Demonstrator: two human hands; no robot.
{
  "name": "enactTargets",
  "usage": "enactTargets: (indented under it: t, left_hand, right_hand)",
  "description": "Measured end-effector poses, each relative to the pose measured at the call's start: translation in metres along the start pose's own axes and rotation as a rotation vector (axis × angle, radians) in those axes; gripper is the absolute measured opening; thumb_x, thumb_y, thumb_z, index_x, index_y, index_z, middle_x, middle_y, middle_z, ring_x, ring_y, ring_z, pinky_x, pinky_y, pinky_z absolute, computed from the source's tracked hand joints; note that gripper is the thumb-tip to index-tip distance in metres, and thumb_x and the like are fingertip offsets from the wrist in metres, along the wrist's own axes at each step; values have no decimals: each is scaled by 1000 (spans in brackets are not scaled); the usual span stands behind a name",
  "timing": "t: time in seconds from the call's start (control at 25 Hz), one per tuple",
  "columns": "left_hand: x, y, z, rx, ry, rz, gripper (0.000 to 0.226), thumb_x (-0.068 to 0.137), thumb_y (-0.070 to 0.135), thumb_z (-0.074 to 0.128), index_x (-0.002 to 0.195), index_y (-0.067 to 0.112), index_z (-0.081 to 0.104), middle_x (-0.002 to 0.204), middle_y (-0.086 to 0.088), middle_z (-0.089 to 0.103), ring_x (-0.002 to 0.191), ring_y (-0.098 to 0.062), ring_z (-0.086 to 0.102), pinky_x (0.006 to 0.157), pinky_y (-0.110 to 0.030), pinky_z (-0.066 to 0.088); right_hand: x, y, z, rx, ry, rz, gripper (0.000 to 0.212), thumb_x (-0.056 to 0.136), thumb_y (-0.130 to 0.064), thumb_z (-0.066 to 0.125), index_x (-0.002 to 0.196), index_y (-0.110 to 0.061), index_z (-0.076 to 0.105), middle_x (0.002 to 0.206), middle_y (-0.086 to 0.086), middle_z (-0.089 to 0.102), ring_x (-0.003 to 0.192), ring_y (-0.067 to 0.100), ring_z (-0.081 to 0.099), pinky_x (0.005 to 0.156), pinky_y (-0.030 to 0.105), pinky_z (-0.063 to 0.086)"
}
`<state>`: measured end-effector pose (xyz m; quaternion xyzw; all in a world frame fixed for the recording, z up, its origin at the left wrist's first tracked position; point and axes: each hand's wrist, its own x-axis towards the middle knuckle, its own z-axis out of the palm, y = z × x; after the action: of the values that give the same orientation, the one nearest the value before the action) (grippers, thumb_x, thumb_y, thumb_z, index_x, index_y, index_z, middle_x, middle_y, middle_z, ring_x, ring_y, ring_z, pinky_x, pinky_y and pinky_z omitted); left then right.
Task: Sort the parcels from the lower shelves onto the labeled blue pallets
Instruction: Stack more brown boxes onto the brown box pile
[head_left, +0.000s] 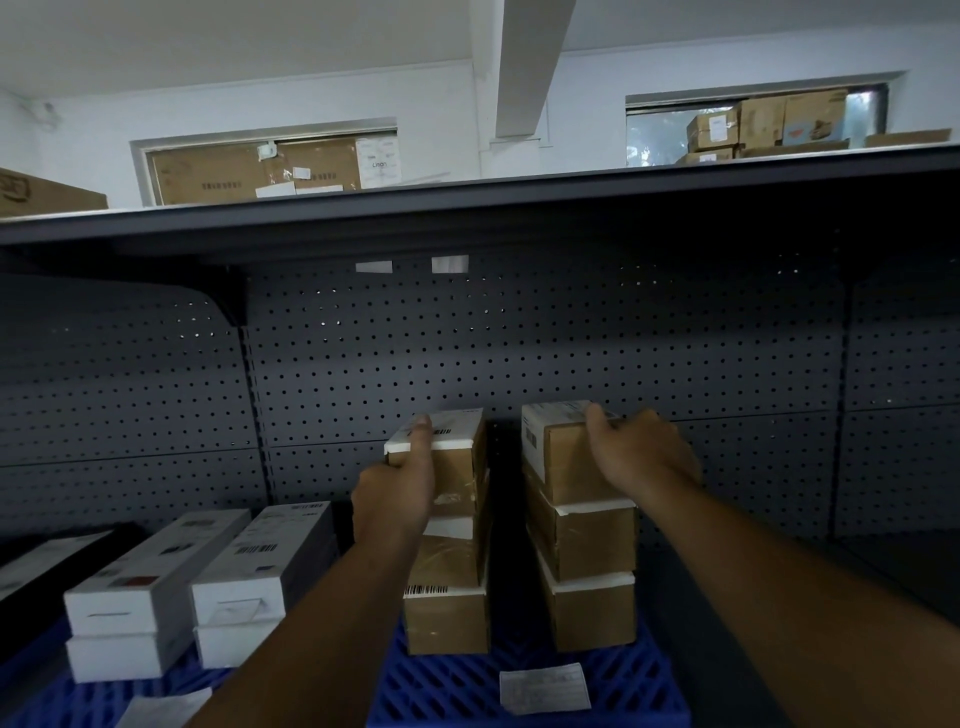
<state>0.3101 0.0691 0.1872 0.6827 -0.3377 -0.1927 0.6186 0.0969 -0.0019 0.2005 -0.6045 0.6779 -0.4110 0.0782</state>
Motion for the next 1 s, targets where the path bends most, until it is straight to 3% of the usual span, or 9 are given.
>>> enactTargets:
  t: [0.24,0.52,0.6,0.64,0.72,0.76,0.88,1.0]
  left_hand:
    - [-1,-3,-3,-24,-9,24,63,85,78,48,78,18,61,84,-2,63,76,-16,58,70,-35,44]
    - [-8,-7,-17,116,-11,183,69,84,84,35,69,20,56,73,-2,62,71,-20,60,65,-34,44]
    - [-10,-12,-22,250,23,332,74,83,87,31,83,22,64,84,-2,69,82,-22,65,75,-39,53]
    - [-12,-16,-26,338,75,429,77,84,87,31,99,21,67,98,-5,72,94,-24,67,85,-44,55]
    - [-14,-22,-33,497,186,605,85,86,82,36,131,14,60,127,-11,67,118,-30,61,102,-50,48]
    - [-15,-24,-37,550,217,665,86,86,79,38,137,12,55,132,-12,63,123,-32,58,105,-50,44]
    - [-17,-29,-45,608,213,733,83,86,75,43,140,12,51,134,-12,61,124,-33,56,106,-50,41]
    - [-19,-36,-50,585,208,781,79,87,73,47,138,13,51,130,-11,62,120,-32,56,103,-50,43]
  right_hand:
    - [-1,0,-4,22,-39,-2,77,92,-70,30,117,-5,61,110,17,65,94,34,63,84,43,55]
    - [-4,0,-2,74,-36,2,70,91,-67,28,90,-7,65,89,13,66,76,29,61,64,32,47]
    - [-8,0,-5,103,-36,9,68,91,-67,30,90,-8,63,91,14,66,76,29,62,65,32,49]
    - [-12,-1,-7,107,-32,1,68,90,-68,31,96,-7,63,97,15,66,81,31,62,69,35,51]
    - [-22,0,-9,-31,86,-119,71,90,-67,35,118,-6,58,117,19,61,103,35,59,84,45,52]
    - [-28,1,-9,-134,182,-224,72,90,-66,38,124,-5,54,123,19,58,111,37,56,91,48,49]
    - [-50,0,-11,-276,374,-486,67,86,-64,44,119,-7,56,116,16,57,108,35,53,92,48,44]
    - [-69,1,-10,-250,372,-510,64,85,-63,45,119,-10,56,116,13,56,107,32,52,92,47,43]
